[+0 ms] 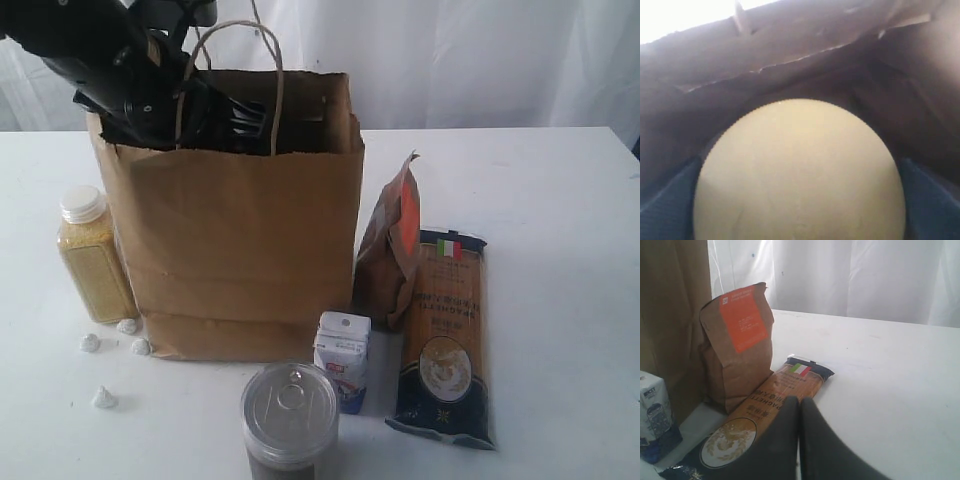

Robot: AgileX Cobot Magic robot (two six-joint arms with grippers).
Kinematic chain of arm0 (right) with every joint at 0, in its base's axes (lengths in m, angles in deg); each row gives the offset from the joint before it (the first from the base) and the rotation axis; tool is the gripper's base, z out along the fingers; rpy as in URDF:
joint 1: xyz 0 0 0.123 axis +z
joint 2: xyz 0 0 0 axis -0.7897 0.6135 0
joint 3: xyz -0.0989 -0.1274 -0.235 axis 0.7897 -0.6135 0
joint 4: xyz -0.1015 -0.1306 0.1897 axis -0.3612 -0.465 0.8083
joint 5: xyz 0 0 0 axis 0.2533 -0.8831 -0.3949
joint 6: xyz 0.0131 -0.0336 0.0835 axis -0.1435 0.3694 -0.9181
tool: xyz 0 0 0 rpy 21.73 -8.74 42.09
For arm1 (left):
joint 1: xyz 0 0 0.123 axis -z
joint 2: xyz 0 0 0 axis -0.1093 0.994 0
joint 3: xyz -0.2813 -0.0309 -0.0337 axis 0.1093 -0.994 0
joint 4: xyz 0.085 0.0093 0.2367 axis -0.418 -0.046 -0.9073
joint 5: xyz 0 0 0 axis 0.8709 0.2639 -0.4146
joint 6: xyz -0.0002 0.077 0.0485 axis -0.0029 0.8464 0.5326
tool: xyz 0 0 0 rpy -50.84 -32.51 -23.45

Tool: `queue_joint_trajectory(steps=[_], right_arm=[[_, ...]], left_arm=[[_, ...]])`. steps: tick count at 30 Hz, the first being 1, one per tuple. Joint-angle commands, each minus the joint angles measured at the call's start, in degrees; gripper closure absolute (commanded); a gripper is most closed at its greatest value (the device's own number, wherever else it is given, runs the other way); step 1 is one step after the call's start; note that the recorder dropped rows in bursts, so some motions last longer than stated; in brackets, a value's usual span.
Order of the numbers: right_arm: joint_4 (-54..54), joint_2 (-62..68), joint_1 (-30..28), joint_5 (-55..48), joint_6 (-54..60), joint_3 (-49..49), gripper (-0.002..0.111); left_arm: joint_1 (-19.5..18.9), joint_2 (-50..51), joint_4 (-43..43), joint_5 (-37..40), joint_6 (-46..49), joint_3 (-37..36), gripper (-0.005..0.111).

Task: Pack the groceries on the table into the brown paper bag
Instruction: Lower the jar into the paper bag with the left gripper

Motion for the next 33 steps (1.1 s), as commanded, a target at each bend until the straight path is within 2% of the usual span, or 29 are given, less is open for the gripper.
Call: queue_joint_trajectory(steps=[1,9,11,12,14,15,17,19,21,30,33], right_arm=[[-0.2,-0.4,-0.5,-0.1,-0.2,-0.3,0.108],[-0.2,-0.4,-0.5,-0.1,-0.2,-0.3,0.108],[-0.2,-0.4,-0.5,-0.1,-0.2,-0.3,0.108],[-0.2,-0.4,-0.5,-0.1,-0.2,-0.3,0.108],[-0.2,-0.4,-0.5,-0.1,-0.2,-0.3,0.108],[-0.2,-0.4,-0.5,-0.1,-0.2,-0.3,0.108],[-0.2,-0.4,-0.5,-0.1,-0.2,-0.3,0.108],[-0.2,-0.4,-0.5,-0.1,-0.2,-0.3,0.108],[-0.2,-0.4,-0.5,-0.1,-0.2,-0.3,0.108],[-0.2,-0.4,-0.5,-0.1,-0.2,-0.3,0.108],[-0.2,-0.4,-0.5,-0.1,-0.2,-0.3,0.108]], left_arm=[[-0.1,0.7,1.9,0.9,-0.1,-0.9,0.107],[-0.1,1.8,4.6,-1.4,-0.3,-4.1,0.106],[-0.1,1.8,4.7,-2.1,-0.4,-4.1,0.1],[-0.1,1.7,4.7,-2.5,-0.4,-4.0,0.091],[-0.1,1.7,4.6,-2.6,-0.2,-2.6,0.062],[-0.1,1.7,4.6,-2.6,-0.2,-1.2,0.043],[-0.1,1.7,4.6,1.5,0.1,2.6,0.028],[-0.1,1.7,4.7,7.4,1.8,7.5,0.027],[-0.1,1.6,4.7,10.3,1.8,9.4,0.027],[-0.1,1.5,4.7,11.1,1.8,9.7,0.026],[-0.1,1.5,4.7,11.1,1.3,9.7,0.013]])
